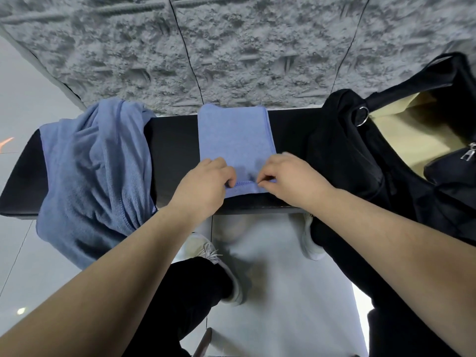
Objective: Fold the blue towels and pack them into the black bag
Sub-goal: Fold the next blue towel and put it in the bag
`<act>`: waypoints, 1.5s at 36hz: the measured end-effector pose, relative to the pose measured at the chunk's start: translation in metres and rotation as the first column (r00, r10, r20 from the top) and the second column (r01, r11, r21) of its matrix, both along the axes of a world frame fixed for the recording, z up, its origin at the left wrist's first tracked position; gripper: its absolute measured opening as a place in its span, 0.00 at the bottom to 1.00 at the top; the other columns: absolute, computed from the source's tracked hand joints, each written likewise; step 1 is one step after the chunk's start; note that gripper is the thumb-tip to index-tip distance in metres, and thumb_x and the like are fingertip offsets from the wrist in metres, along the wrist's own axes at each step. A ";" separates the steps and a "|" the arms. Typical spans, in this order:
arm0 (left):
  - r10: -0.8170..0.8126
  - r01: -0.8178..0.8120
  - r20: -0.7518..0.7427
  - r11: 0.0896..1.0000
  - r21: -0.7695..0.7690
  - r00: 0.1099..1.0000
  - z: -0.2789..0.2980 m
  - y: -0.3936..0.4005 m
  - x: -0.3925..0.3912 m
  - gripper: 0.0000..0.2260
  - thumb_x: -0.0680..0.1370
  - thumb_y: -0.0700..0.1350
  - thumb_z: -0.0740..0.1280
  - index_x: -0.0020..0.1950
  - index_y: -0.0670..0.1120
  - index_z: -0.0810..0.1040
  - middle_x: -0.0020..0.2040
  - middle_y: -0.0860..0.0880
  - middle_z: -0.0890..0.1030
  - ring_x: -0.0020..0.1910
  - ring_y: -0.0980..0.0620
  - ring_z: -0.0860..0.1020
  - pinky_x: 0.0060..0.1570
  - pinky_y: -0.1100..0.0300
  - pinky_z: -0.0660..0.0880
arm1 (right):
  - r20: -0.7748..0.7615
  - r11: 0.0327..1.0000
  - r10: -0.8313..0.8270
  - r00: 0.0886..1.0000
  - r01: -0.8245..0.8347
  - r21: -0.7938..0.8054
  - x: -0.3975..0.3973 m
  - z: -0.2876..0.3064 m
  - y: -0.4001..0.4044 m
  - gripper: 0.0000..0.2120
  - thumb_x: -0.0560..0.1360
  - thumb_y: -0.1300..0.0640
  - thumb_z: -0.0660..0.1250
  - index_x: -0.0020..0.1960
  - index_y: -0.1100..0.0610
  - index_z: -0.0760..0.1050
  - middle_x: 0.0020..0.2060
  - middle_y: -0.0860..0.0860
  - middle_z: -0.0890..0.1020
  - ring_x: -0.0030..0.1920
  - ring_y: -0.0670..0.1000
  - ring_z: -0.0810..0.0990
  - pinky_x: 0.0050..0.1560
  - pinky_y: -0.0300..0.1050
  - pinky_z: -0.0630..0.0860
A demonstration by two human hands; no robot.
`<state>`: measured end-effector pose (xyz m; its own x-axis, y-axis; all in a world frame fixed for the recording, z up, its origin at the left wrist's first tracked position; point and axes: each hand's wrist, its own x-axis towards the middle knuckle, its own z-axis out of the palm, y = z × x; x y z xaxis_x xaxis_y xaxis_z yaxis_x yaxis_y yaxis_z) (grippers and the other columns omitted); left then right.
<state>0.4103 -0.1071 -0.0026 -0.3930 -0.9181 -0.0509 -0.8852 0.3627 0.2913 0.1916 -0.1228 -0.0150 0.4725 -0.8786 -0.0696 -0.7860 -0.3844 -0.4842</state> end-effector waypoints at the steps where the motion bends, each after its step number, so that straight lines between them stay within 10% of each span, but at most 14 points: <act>1: 0.007 -0.006 0.026 1.000 -0.012 1.000 0.000 0.000 -0.001 0.12 0.72 0.30 0.64 0.45 0.46 0.79 0.46 0.49 0.75 0.43 0.48 0.68 0.40 0.47 0.74 | -0.027 0.995 0.026 0.999 -0.028 -0.098 0.001 -0.001 0.000 0.05 0.76 0.57 0.69 0.47 0.53 0.85 0.44 0.50 0.78 0.46 0.54 0.72 0.49 0.51 0.74; 5: 0.081 -0.084 0.057 0.996 0.036 0.995 -0.003 0.003 -0.005 0.13 0.72 0.30 0.62 0.45 0.47 0.79 0.43 0.51 0.72 0.37 0.45 0.72 0.35 0.51 0.72 | -0.106 0.941 0.059 0.993 -0.090 -0.326 0.008 -0.005 0.006 0.05 0.67 0.64 0.72 0.39 0.55 0.84 0.36 0.52 0.77 0.37 0.56 0.74 0.35 0.45 0.67; 15: 0.122 -0.123 0.043 0.992 0.004 0.992 -0.002 0.014 -0.016 0.09 0.73 0.34 0.61 0.46 0.44 0.79 0.45 0.47 0.77 0.39 0.42 0.74 0.39 0.49 0.75 | -0.156 0.966 0.013 0.988 -0.053 -0.252 0.016 -0.007 0.017 0.14 0.62 0.72 0.71 0.39 0.55 0.76 0.32 0.50 0.70 0.29 0.55 0.71 0.24 0.43 0.64; 34: 0.168 -0.167 0.049 0.986 -0.024 0.985 -0.001 0.006 -0.005 0.12 0.75 0.42 0.66 0.56 0.51 0.83 0.52 0.52 0.81 0.47 0.45 0.79 0.45 0.52 0.77 | -0.164 0.927 0.012 0.986 -0.072 -0.369 0.007 -0.016 0.019 0.08 0.64 0.63 0.71 0.43 0.56 0.79 0.35 0.51 0.77 0.34 0.55 0.76 0.35 0.45 0.64; 54: 0.231 -0.206 -0.041 0.924 0.323 0.972 0.010 0.010 -0.004 0.05 0.76 0.44 0.64 0.44 0.48 0.80 0.43 0.54 0.76 0.41 0.52 0.75 0.41 0.58 0.73 | -0.065 0.992 -0.023 0.998 0.030 0.119 -0.006 0.005 0.024 0.14 0.78 0.58 0.59 0.59 0.51 0.79 0.55 0.48 0.80 0.58 0.52 0.75 0.60 0.49 0.72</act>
<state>0.4063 -0.0974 0.0073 -0.1985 -0.9233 -0.3288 -0.9025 0.0413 0.4288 0.1854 -0.0991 -0.0098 0.4403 -0.8744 -0.2040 -0.8258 -0.3053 -0.4742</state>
